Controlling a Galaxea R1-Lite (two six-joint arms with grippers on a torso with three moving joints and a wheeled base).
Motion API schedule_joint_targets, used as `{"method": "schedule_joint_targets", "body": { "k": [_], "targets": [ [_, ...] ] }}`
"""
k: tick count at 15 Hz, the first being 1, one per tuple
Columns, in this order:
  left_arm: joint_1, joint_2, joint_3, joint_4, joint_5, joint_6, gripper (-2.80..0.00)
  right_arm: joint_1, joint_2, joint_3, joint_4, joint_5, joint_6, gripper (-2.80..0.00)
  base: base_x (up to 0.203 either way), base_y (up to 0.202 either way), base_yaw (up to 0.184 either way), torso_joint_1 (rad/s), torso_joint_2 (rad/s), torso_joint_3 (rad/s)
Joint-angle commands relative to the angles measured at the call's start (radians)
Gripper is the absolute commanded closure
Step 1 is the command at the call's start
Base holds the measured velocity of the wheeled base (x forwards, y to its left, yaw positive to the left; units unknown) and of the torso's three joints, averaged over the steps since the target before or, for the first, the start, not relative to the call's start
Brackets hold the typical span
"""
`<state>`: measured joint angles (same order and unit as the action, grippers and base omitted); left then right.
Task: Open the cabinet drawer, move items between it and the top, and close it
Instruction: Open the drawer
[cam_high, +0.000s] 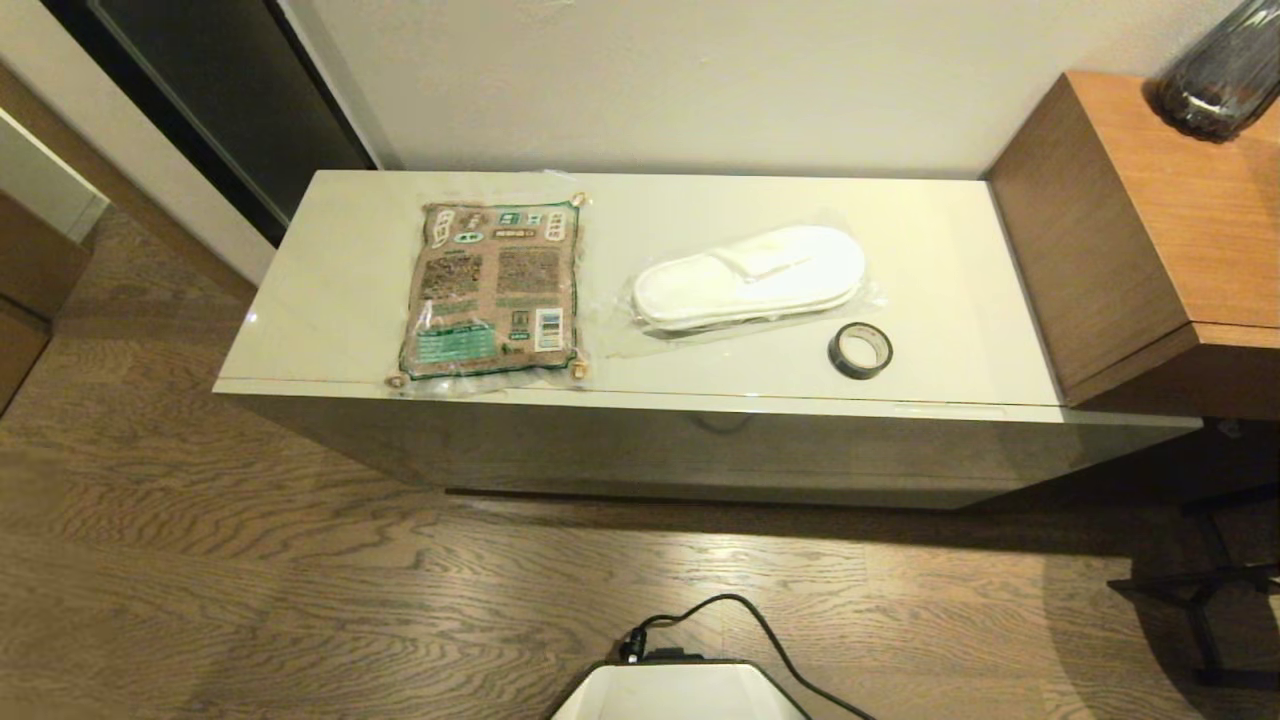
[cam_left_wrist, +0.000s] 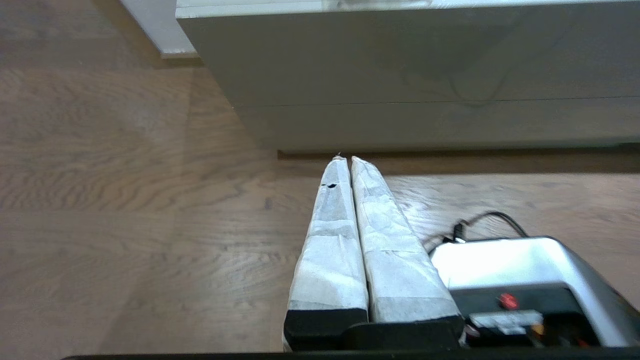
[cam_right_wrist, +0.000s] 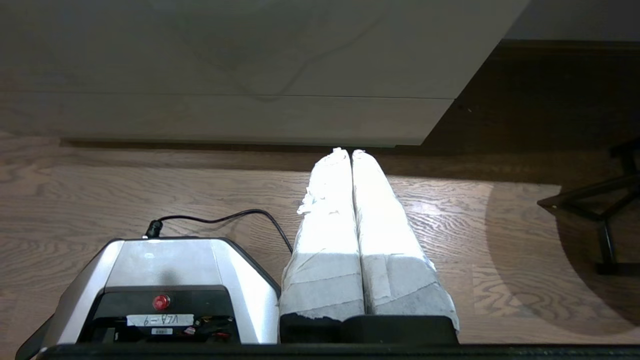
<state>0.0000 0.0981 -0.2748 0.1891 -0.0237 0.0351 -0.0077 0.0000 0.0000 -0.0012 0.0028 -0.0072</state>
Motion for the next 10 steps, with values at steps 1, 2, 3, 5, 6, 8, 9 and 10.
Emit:
{"method": "schedule_joint_targets", "body": {
  "k": [1,2,3,5,6,8,9,10],
  "targets": [
    [-0.001,0.267,-0.212,0.197,-0.004,-0.020,0.00,0.001,0.001,0.000,0.000,0.000,0.000,0.00,0.000,0.000,0.000,0.000,0.00,0.000],
    [-0.001,0.395,-0.286,0.257,-0.006,-0.029,0.00,0.000,0.000,0.000,0.000,0.000,0.000,0.00,0.000,0.000,0.000,0.000,0.00,0.000],
    [-0.001,0.497,-0.350,0.301,-0.008,-0.036,0.00,0.001,0.000,0.000,0.000,0.000,0.000,0.00,0.000,0.000,0.000,0.000,0.00,0.000],
    [-0.001,0.723,-0.459,0.350,-0.019,-0.048,0.00,0.000,0.000,0.000,0.000,0.000,0.000,0.00,0.000,0.000,0.000,0.000,0.00,0.000],
    [-0.001,0.824,-0.512,0.367,-0.028,-0.057,0.00,0.000,0.000,0.000,0.000,0.000,0.000,0.00,0.000,0.000,0.000,0.000,0.00,0.000],
    [-0.001,0.931,-0.610,0.400,-0.046,-0.075,0.00,0.000,0.000,0.000,0.000,0.000,0.000,0.00,0.000,0.000,0.000,0.000,0.00,0.000],
    [-0.002,0.939,-0.619,0.409,-0.051,-0.081,0.00,0.000,0.000,0.000,0.000,0.000,0.000,0.00,0.000,0.000,0.000,0.000,0.00,0.000],
    [-0.004,0.941,-0.622,0.404,-0.055,-0.086,0.00,0.000,0.000,0.000,-0.002,0.000,-0.003,0.00,0.000,0.000,0.000,0.000,0.00,0.000]
  ]
}}
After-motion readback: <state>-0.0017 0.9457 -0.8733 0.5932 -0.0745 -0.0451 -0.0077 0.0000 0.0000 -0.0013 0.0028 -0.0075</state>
